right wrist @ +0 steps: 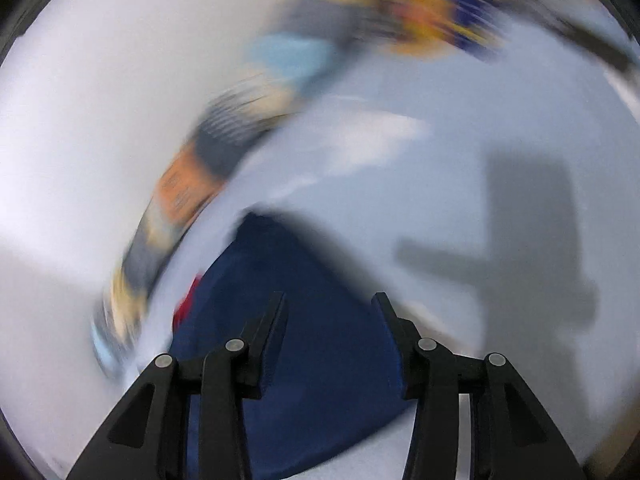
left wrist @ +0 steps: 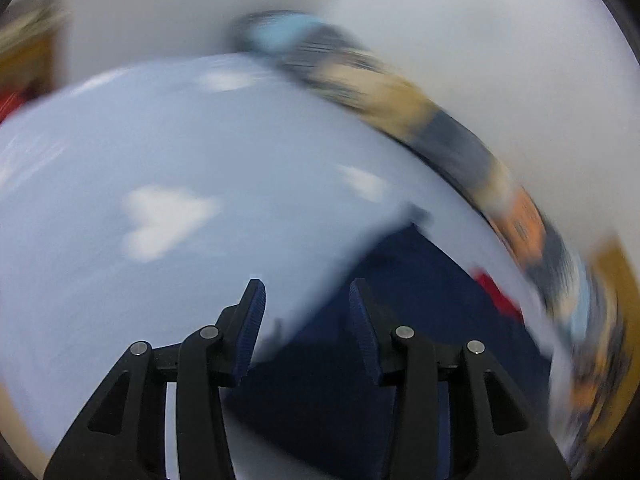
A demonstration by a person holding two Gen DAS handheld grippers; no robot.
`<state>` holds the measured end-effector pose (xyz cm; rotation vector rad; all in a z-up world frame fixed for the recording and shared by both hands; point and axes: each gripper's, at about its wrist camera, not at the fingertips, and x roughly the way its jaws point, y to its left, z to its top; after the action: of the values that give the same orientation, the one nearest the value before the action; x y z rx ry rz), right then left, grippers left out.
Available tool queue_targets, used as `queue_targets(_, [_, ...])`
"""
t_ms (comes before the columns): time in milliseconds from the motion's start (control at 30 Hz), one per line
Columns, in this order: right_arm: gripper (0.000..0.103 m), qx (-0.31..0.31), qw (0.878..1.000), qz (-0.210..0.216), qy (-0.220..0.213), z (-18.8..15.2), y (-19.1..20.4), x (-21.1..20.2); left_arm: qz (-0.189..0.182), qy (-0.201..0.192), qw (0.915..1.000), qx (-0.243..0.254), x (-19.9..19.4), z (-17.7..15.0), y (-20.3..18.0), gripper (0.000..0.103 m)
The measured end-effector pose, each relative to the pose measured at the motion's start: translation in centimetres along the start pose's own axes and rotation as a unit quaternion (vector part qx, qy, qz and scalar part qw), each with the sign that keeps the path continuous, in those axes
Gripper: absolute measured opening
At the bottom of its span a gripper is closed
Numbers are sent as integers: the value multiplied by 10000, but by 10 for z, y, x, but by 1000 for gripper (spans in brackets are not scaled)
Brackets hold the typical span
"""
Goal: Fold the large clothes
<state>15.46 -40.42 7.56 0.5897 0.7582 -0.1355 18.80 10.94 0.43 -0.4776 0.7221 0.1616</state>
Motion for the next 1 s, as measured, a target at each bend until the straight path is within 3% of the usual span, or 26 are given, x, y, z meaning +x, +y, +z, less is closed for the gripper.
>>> queue_targets(67, [46,-937,9928,465,585,-20,58,41,-288,216,9923,1188,16,-11,-62,47])
queue_targets(100, [44,-1173,9870,700,847,-31,81,61,-380,363,9835,1732,25,-21,-88,48])
queue_targets(200, [40,-1512,9721,1172,1359,-62,126,102,-474,804,9631,2525,58,-44,-131,49])
queue_targets(267, [40,-1540,9663,1224,1661,-73,137,125,-414,1090,9601,2542,81,-46,-135,50])
queue_targets(367, [34,-1091,9719,978,1842,-70,115,140,-21,1252,9616,2444,104,-34,-117,50])
queue_targets(400, [24,-815,9775,746,1799,-60,99,139,90,1229,9628,2404,106,-27,-110,50])
queue_targets(433, [21,-643,9801,642,1765,-50,91,137,271,1232,9647,2312,107,-17,-102,50])
queue_targets(467, [21,-470,9823,578,1721,-43,81,134,415,1213,9671,2197,109,-9,-96,50])
queue_targets(567, [24,39,9907,-271,1336,-24,34,114,897,1143,9758,1633,108,8,-68,61])
queue_targets(667, [25,633,9884,-940,1013,-12,-14,88,783,1275,9849,875,99,14,-34,61])
queue_targets(733, [26,849,9850,-1305,745,-8,-36,63,763,1204,9874,684,87,15,-28,61])
queue_targets(800, [32,903,9879,-1140,532,-9,-43,39,658,1165,9885,700,73,12,-33,61])
queue_targets(933, [36,800,9939,-497,569,-24,-43,8,58,1202,9866,1098,38,-7,-56,63])
queue_targets(1000, [41,664,9950,-398,627,-31,-44,-2,-94,1125,9831,1440,21,-19,-65,71])
